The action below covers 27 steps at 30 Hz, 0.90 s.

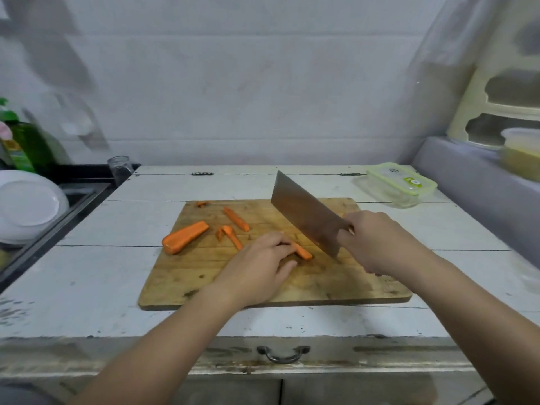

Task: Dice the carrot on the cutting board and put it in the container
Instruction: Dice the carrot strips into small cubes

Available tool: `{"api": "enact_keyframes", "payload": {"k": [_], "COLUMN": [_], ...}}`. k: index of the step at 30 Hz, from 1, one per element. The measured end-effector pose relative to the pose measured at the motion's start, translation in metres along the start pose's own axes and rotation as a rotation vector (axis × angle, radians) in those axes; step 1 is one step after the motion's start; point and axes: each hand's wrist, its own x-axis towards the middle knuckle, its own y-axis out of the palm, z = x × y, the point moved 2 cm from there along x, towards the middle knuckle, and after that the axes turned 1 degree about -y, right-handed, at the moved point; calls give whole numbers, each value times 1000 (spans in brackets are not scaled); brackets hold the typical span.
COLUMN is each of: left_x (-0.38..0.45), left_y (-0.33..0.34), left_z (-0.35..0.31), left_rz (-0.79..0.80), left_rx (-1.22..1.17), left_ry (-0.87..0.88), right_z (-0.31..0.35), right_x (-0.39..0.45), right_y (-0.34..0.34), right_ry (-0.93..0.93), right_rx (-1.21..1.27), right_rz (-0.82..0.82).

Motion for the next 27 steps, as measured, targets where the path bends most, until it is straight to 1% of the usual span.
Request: {"api": "enact_keyframes", "payload": {"k": [2, 4, 10, 14, 18, 22, 27], "left_x": [-5, -7, -8, -8, -8, -9, -9], "left_y": [-3, -3, -1, -1, 0, -1, -3], "left_z": [3, 4, 5, 4, 5, 5, 5], "left_rz": [93, 128, 112, 93, 98, 100, 93], "left_rx": [16, 38, 91, 88, 85, 71, 42], "left_ry": [23, 41, 54, 59, 52, 65, 75], "right_z": [3, 5, 7, 9, 14, 18, 17], "right_x": [-3, -6, -11, -15, -15, -15, -13], "right_y": [2, 4, 10, 7, 12, 13, 12], "right_ry": [-13, -13, -24, -22, -29, -8, -30], "right_rx": [-42, -94, -171, -159, -232, -242, -280], "right_rz": [13, 29, 3, -2, 12, 6, 16]}}
